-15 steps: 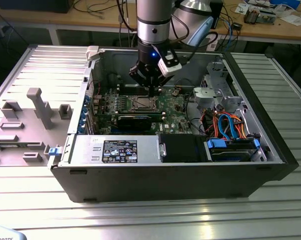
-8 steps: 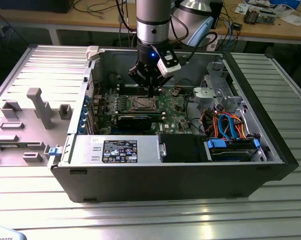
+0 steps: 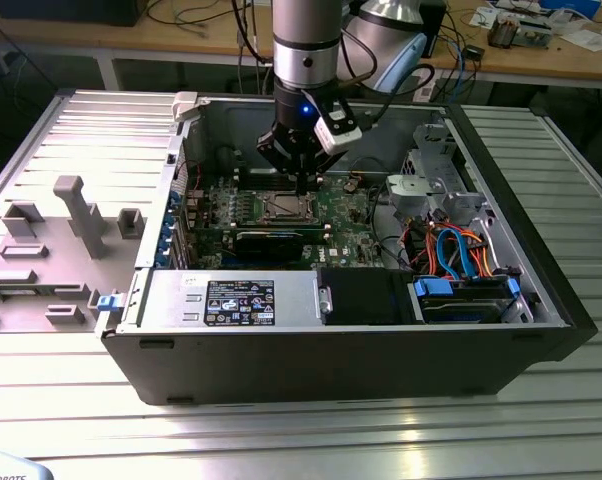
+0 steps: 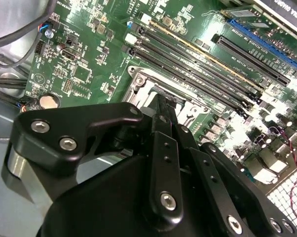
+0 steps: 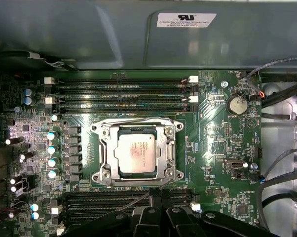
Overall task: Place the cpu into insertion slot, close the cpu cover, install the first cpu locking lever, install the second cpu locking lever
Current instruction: 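Install the second cpu locking lever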
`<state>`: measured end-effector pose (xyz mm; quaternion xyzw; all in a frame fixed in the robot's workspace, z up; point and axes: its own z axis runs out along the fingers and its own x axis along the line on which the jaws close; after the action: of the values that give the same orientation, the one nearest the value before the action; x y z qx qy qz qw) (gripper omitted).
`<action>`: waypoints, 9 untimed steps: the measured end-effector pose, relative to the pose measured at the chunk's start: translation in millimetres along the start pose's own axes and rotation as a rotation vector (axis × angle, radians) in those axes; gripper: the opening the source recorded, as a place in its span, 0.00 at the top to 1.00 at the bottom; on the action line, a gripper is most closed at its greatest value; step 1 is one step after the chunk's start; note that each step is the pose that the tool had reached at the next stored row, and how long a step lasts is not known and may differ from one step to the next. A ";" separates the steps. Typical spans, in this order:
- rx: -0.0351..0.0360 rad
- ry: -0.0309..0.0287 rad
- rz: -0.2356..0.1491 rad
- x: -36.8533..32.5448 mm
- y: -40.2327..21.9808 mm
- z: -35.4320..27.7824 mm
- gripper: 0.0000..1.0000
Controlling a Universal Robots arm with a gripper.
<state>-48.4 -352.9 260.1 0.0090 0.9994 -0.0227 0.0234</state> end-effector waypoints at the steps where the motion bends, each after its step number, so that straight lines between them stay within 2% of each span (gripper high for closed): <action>1: 0.0000 0.0000 0.000 0.0 0.0 0.0 0.89; 4: 0.0000 0.0000 0.000 0.0 0.0 0.0 0.89; 7: -0.0001 0.0017 0.002 -0.1 -2.9 0.2 0.89; 9: -0.0004 0.0060 0.007 -0.2 -9.9 0.5 0.89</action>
<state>-48.3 -362.8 260.0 0.0125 0.9995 -0.0224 0.0205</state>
